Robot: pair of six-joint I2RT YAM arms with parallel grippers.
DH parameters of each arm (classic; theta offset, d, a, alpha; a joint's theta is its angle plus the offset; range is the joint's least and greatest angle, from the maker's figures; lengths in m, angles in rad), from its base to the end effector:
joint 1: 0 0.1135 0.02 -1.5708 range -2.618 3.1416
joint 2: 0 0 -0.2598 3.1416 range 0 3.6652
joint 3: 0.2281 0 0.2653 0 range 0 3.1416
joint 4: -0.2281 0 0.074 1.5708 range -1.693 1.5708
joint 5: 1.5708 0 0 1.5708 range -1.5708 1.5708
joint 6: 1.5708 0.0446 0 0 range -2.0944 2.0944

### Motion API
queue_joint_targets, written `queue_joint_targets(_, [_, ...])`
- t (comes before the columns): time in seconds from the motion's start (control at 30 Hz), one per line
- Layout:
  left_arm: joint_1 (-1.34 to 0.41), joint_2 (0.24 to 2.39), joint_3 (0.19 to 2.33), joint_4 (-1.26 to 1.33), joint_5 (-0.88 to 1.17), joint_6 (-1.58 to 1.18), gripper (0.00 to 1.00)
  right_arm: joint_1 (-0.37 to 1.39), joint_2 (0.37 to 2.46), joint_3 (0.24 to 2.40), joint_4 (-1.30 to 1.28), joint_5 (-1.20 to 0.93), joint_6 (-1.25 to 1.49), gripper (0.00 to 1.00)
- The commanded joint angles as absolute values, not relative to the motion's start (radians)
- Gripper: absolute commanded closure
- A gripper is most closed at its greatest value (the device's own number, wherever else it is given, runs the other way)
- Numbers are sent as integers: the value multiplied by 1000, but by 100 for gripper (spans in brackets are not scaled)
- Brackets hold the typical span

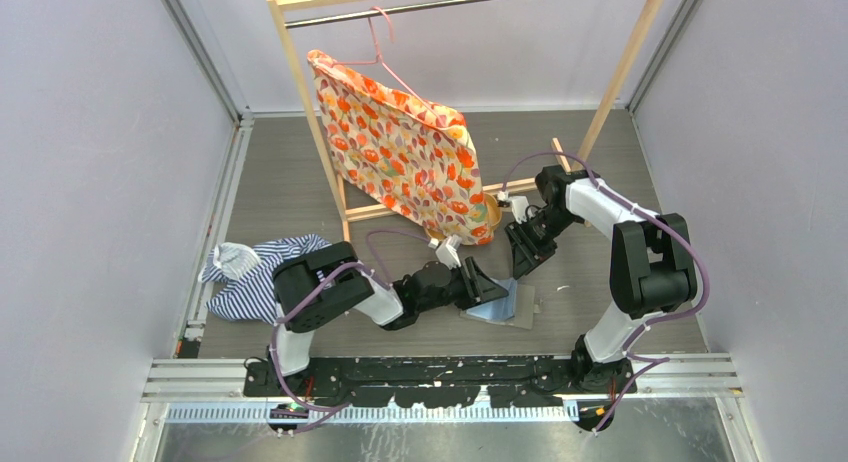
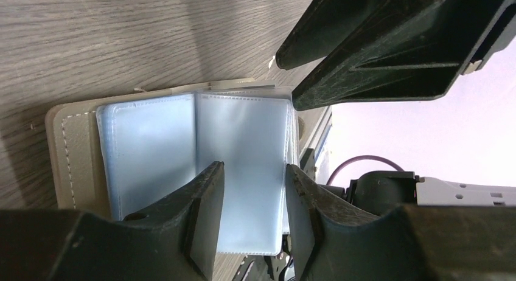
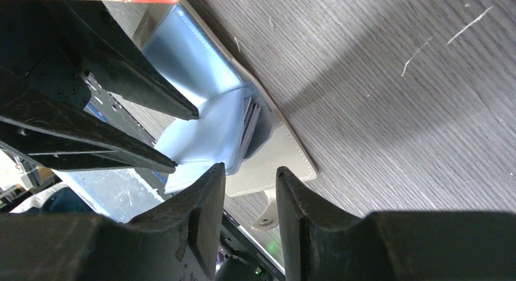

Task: Put the credit cards into the card holder
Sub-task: Open the card holder at the center of the board.

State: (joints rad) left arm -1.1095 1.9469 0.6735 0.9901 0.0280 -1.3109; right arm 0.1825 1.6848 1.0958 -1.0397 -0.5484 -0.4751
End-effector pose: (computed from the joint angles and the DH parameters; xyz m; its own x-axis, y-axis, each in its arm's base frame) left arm 0.1602 -0.3250 0.0925 -0.9086 -0.3424 -0.2392 0.1129 0.3501 -0.9299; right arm 0.2822 0.0757 0.1661 -0.8157 -0.5475 -0.1866 -0.5604 0.6682 0.4893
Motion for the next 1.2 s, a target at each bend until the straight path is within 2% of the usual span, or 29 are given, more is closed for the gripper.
queue_joint_targets(0.0, [-1103, 1872, 648, 967, 34, -1252, 56, 189, 1687, 1095, -1025, -539, -479, 59])
queue_joint_targets(0.47, [-1104, 1576, 637, 487, -143, -1052, 53, 189, 1682, 1097, -1025, -545, -479, 59])
queue_joint_targets(0.63, [-1108, 1446, 609, 443, -183, -979, 55, 190, 1648, 1095, -1022, -571, -490, 58])
queue_joint_targets(0.73, [-1112, 1407, 611, 493, -115, -935, 55, 189, 1614, 1088, -1027, -619, -532, 59])
queue_joint_targets(0.9, [-1134, 1496, 677, 563, 31, -927, 60, 189, 1526, 1031, -999, -719, -645, 76])
queue_joint_targets(1.0, [-1149, 1576, 668, 619, 9, -955, 69, 189, 1454, 966, -996, -771, -782, 97])
queue_joint_targets(1.07, [-1155, 1597, 640, 655, -52, -967, 76, 190, 1426, 925, -1035, -806, -956, 99])
queue_joint_targets(1.17, [-1177, 1582, 625, 639, -128, -898, 78, 197, 1411, 889, -1144, -819, -1253, 99])
